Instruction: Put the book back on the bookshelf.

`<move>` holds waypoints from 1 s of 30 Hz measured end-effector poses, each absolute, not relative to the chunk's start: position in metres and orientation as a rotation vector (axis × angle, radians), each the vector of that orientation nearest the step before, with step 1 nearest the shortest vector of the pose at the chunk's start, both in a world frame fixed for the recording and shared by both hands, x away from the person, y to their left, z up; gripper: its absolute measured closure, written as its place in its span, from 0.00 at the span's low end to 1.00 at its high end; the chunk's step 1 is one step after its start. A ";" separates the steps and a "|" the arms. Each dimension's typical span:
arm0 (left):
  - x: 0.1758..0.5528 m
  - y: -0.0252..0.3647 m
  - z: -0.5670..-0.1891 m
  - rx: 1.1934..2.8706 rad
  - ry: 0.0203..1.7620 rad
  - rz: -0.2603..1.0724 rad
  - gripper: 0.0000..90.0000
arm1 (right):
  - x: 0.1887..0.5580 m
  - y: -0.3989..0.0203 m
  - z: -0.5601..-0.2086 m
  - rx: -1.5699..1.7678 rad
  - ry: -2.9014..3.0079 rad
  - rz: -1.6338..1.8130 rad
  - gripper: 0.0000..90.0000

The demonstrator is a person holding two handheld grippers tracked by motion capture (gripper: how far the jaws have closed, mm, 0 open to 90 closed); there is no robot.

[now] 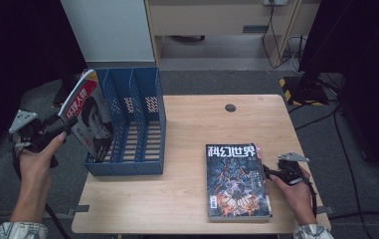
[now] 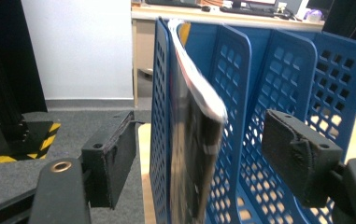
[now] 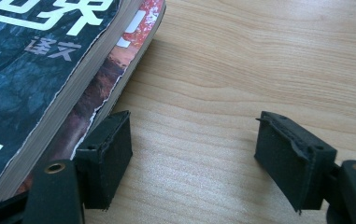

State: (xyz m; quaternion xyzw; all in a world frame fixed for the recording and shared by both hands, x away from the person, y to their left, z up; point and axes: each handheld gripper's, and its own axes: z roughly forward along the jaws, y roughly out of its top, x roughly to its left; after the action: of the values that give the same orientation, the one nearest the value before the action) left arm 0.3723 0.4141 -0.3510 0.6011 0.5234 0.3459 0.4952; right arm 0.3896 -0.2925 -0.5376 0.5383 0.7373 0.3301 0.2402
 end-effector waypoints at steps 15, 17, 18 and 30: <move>0.344 0.406 -0.387 1.520 1.272 0.785 0.34 | 0.389 -0.292 -0.538 1.475 2.016 0.903 0.30; 0.340 0.401 -0.394 1.532 1.268 0.767 0.34 | 0.389 -0.292 -0.538 1.474 2.016 0.903 0.30; 0.339 0.400 -0.395 1.533 1.267 0.763 0.34 | 0.389 -0.292 -0.538 1.475 2.016 0.903 0.30; 0.344 0.361 -0.407 1.613 1.206 0.693 0.35 | 0.389 -0.292 -0.538 1.483 2.015 0.906 0.29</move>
State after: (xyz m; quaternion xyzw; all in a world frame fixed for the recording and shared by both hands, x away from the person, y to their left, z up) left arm 0.3441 0.3608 -0.4075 0.6625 0.4952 0.2848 0.4845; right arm 0.3894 -0.2923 -0.5375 0.5414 0.7355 0.3306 0.2380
